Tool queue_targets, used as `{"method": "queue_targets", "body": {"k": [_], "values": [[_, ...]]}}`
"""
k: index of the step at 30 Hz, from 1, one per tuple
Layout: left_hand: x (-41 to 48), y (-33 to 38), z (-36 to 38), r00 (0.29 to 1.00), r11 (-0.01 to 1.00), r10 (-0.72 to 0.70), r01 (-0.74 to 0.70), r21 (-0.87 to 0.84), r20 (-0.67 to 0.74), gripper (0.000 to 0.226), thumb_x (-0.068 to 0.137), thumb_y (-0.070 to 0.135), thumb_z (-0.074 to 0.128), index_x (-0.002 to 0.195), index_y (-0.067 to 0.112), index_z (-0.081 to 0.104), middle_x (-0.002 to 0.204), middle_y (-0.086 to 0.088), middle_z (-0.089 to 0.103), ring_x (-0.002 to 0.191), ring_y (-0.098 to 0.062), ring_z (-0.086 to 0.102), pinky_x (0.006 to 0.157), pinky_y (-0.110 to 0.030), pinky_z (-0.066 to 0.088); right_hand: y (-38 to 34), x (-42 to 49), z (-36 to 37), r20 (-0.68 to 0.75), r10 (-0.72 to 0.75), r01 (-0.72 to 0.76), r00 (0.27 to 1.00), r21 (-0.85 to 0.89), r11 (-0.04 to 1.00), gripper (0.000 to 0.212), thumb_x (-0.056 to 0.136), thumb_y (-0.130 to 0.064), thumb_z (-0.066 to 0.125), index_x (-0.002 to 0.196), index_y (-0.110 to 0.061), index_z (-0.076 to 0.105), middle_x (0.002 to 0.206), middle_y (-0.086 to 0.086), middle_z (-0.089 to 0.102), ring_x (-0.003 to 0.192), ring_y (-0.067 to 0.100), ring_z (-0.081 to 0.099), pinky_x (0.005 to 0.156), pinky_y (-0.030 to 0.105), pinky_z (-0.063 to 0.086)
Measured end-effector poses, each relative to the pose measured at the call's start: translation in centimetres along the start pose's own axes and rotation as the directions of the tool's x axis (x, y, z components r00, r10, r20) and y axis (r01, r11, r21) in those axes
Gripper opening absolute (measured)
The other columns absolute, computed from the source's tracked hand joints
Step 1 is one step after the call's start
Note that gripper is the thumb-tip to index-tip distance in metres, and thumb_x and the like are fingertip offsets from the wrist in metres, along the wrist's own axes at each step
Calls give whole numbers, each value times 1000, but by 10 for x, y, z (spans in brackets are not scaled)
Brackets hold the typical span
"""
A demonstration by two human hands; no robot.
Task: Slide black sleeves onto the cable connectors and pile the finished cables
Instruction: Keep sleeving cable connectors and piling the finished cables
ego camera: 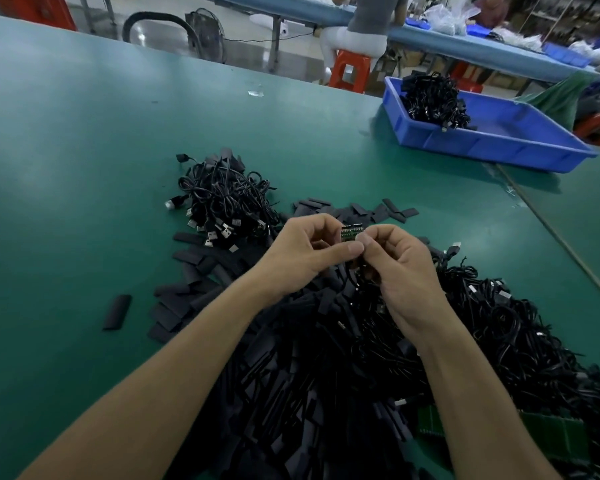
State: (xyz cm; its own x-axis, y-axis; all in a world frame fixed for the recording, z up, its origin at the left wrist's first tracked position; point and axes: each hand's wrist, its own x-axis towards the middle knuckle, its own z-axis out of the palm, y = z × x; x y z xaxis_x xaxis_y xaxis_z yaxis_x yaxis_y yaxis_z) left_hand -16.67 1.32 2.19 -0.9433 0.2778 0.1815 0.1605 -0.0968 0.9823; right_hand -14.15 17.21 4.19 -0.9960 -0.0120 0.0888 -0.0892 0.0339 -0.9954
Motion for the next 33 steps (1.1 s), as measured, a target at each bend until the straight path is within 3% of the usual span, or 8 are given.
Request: {"method": "queue_targets", "body": {"k": [6, 12, 18, 23, 25, 27, 30, 33], "values": [[-7, -9, 8, 995, 977, -79, 64, -205, -66, 20, 68, 26, 80, 68, 17, 62, 61, 0, 54, 50, -9, 50, 51, -17, 45, 0, 1, 1, 137, 47, -60, 990, 92, 994, 12, 98, -13, 57, 88, -13, 65, 69, -10, 67, 60, -3, 59, 55, 9, 46], [-5, -9, 7, 992, 910, -127, 123, -396, 15, 14, 65, 23, 80, 58, 24, 68, 60, 5, 60, 52, -6, 57, 52, -19, 50, -1, 3, -3, 227, 93, -150, 969, 250, 957, 22, 88, -26, 65, 93, -6, 71, 87, 15, 72, 77, 20, 70, 72, 27, 59], [-4, -6, 8, 988, 857, -128, 157, -490, 92, 15, 61, 27, 83, 62, 21, 70, 65, 4, 67, 54, -7, 60, 54, -19, 52, -8, 1, -5, 266, 130, -211, 955, 305, 929, 19, 88, -24, 64, 89, -10, 77, 81, 12, 71, 69, 18, 68, 69, 28, 60], [-5, 4, -4, 998, 787, -55, 27, -617, -26, 12, 80, 27, 74, 77, 16, 72, 82, -4, 72, 78, -18, 70, 83, -36, 59, -19, 10, -19, -215, 109, -68, 970, 193, 979, 8, 96, -17, 61, 89, -16, 66, 77, -5, 61, 56, 3, 53, 49, 14, 45], [-6, 13, -15, 995, 744, -3, -66, -665, -102, 13, 88, 26, 63, 83, 16, 69, 86, -5, 73, 82, -19, 71, 89, -43, 58, -24, 14, -27, -435, -26, 31, 900, 4, 1000, 10, 100, -15, 59, 91, -20, 62, 81, -7, 59, 54, -1, 51, 51, 15, 46], [-5, 23, -27, 983, 761, 52, -154, -630, -178, 14, 91, 28, 60, 84, 18, 67, 80, -2, 70, 68, -14, 68, 81, -41, 61, -27, 15, -31, -501, -234, 126, 833, -239, 963, 15, 100, -18, 59, 88, -27, 59, 82, -10, 58, 60, 3, 52, 59, 22, 48], [-5, 34, -39, 949, 885, 136, -245, -396, -284, 19, 94, 33, 60, 82, 22, 70, 69, 5, 59, 47, -5, 45, 48, -22, 48, -29, 10, -28, -257, -388, 218, 885, -509, 833, 17, 97, -21, 64, 85, -32, 60, 82, -14, 62, 70, 6, 57, 66, 25, 51], [-7, 39, -43, 918, 975, 217, -221, 27, -332, 20, 96, 35, 60, 88, 21, 73, 62, 13, 54, 45, 0, 37, 44, -13, 32, -29, 3, -17, 125, -220, 247, 968, -655, 714, 13, 92, -27, 69, 80, -31, 66, 73, -13, 66, 66, -1, 59, 61, 10, 47]]}}
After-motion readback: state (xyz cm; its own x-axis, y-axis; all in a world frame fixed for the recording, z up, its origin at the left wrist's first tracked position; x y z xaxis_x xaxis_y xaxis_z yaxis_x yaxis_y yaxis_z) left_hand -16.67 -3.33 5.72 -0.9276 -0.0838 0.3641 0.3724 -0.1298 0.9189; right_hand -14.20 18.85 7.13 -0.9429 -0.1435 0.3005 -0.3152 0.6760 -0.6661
